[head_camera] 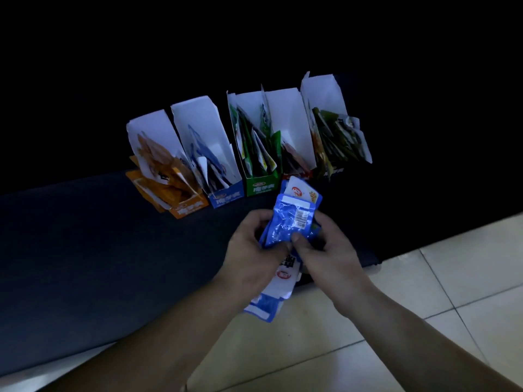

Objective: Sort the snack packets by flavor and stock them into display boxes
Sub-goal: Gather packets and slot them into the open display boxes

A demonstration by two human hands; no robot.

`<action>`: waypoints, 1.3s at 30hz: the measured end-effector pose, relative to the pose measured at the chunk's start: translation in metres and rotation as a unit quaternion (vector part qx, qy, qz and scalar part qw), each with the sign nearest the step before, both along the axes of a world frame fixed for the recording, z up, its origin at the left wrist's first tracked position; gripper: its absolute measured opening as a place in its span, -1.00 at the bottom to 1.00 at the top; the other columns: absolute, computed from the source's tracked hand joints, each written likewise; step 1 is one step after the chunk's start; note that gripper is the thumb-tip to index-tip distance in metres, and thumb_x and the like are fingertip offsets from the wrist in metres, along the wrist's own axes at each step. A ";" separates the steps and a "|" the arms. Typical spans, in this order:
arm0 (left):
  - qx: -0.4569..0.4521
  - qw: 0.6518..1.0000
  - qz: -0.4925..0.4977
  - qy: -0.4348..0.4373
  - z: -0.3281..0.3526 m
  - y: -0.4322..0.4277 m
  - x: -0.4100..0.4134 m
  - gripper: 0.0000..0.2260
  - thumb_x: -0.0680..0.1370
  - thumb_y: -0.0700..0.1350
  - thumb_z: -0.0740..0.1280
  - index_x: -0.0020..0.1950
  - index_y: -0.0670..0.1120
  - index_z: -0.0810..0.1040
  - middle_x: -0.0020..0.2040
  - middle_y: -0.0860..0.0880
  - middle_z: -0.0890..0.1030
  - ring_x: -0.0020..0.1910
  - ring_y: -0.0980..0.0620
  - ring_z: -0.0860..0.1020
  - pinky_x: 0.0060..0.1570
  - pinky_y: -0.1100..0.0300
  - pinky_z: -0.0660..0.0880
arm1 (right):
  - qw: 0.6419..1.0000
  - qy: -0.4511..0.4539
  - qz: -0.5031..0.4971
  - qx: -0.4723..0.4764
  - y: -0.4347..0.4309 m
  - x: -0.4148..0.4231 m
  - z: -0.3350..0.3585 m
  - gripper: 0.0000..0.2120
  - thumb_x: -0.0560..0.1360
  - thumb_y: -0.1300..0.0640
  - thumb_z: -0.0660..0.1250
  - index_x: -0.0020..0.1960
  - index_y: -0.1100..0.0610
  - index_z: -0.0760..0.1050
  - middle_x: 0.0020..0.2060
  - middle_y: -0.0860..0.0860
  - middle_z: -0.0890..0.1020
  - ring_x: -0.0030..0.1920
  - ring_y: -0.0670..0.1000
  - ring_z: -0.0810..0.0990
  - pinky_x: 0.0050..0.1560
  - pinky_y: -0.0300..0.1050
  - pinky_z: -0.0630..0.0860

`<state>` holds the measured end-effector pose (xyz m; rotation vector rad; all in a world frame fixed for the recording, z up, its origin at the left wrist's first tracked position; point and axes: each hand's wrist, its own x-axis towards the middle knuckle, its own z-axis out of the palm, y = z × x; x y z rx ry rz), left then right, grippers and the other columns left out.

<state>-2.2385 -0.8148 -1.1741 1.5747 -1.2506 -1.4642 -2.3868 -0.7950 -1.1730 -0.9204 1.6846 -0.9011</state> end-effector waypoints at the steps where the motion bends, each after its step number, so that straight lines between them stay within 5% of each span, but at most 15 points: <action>1: 0.003 1.000 0.007 0.004 0.002 0.001 0.010 -0.66 0.50 -0.32 0.51 0.16 0.02 0.60 -0.03 0.09 0.72 -0.08 0.13 0.70 -0.17 0.28 0.62 | 1.000 -0.022 0.002 0.015 0.000 0.008 0.002 -0.54 0.60 0.13 0.40 0.39 -0.26 0.45 0.00 -0.17 0.69 -0.04 -0.17 0.71 0.03 -0.05 0.70; 6: 0.005 0.999 0.047 -0.011 0.007 0.001 0.058 -0.64 0.51 -0.28 0.51 0.19 0.09 0.60 -0.02 0.17 0.72 -0.08 0.16 0.70 -0.13 0.21 0.66 | 0.987 -0.136 0.021 0.082 -0.004 0.047 0.007 -0.55 0.64 0.17 0.35 0.45 -0.15 0.40 0.05 -0.05 0.69 -0.03 -0.06 0.74 -0.01 0.03 0.71; 11: -0.056 0.994 0.011 -0.089 0.007 0.003 0.084 -0.54 0.49 -0.12 0.52 0.32 0.24 0.56 0.19 0.14 0.60 0.09 0.21 0.63 0.05 0.04 0.65 | 0.991 -0.106 0.031 0.077 -0.010 0.067 0.005 -0.60 0.61 0.13 0.40 0.39 -0.13 0.45 0.00 0.00 0.69 -0.14 -0.05 0.75 -0.14 -0.07 0.70; 14: -0.053 0.998 0.013 -0.039 0.012 0.003 0.086 -0.50 0.51 -0.19 0.51 0.35 0.24 0.55 0.23 0.14 0.56 0.12 0.20 0.62 0.00 0.14 0.66 | 0.997 -0.066 -0.001 0.043 -0.011 0.075 0.007 -0.58 0.56 0.11 0.46 0.35 -0.16 0.47 -0.02 0.01 0.70 -0.12 -0.08 0.74 -0.14 -0.10 0.70; 18: -0.053 0.998 0.011 0.011 0.030 0.009 0.090 -0.49 0.55 -0.23 0.48 0.37 0.25 0.52 0.27 0.11 0.57 0.09 0.17 0.66 -0.08 0.21 0.66 | 1.000 -0.026 -0.002 0.003 -0.004 0.080 0.024 -0.57 0.55 0.03 0.46 0.32 -0.29 0.42 -0.08 -0.05 0.69 -0.19 -0.25 0.67 -0.27 -0.42 0.54; 22: -0.061 0.997 0.036 0.024 0.057 0.024 0.096 -0.49 0.52 -0.30 0.50 0.29 0.25 0.58 0.23 0.05 0.64 0.09 0.08 0.68 -0.06 0.13 0.67 | 0.999 -0.010 0.040 -0.011 0.008 0.087 0.049 -0.59 0.57 -0.05 0.42 0.37 -0.26 0.43 -0.12 -0.09 0.68 -0.19 -0.27 0.65 -0.27 -0.42 0.50; 25: -0.078 0.994 0.056 0.056 0.094 0.025 0.101 -0.54 0.52 -0.36 0.48 0.26 0.13 0.60 0.07 0.13 0.72 0.01 0.08 0.72 -0.09 0.15 0.68 | 0.996 -0.010 0.086 -0.033 0.002 0.097 0.071 -0.51 0.59 -0.13 0.36 0.48 -0.34 0.32 0.05 -0.16 0.65 -0.03 -0.27 0.63 -0.11 -0.34 0.55; 30: -0.133 0.987 0.092 0.022 0.139 -0.010 0.108 -0.58 0.54 -0.35 0.46 0.29 0.04 0.57 -0.02 0.22 0.72 -0.08 0.11 0.72 -0.18 0.24 0.66 | 0.988 -0.090 0.100 -0.080 -0.034 0.118 0.112 -0.53 0.66 -0.03 0.29 0.47 -0.41 0.28 0.07 -0.33 0.58 -0.07 -0.36 0.61 -0.25 -0.48 0.49; 33: -0.149 0.980 0.128 -0.013 0.148 -0.041 0.107 -0.61 0.55 -0.30 0.48 0.28 0.06 0.56 -0.07 0.21 0.71 -0.10 0.13 0.71 -0.12 0.09 0.69 | 0.985 -0.123 0.055 -0.106 -0.064 0.118 0.119 -0.51 0.62 0.05 0.38 0.41 -0.39 0.38 0.12 -0.31 0.59 0.09 -0.18 0.66 0.08 -0.11 0.65; 35: -0.146 0.979 0.141 -0.035 0.145 -0.059 0.103 -0.58 0.55 -0.27 0.48 0.34 0.05 0.53 -0.05 0.16 0.69 -0.11 0.09 0.71 -0.08 -0.03 0.70 | 0.984 -0.130 0.043 -0.112 -0.080 0.115 0.114 -0.59 0.59 0.07 0.43 0.24 -0.42 0.49 0.10 -0.38 0.59 0.14 -0.05 0.68 0.13 0.15 0.66; 39: -0.149 0.979 0.129 -0.059 0.128 -0.081 0.099 -0.43 0.56 -0.22 0.49 0.50 0.10 0.41 0.12 0.09 0.66 -0.13 0.27 0.66 -0.16 0.18 0.67 | 0.983 -0.142 0.077 -0.086 -0.092 0.112 0.100 -0.64 0.65 0.11 0.33 0.24 -0.37 0.56 0.32 -0.12 0.60 0.24 0.00 0.64 0.23 0.18 0.62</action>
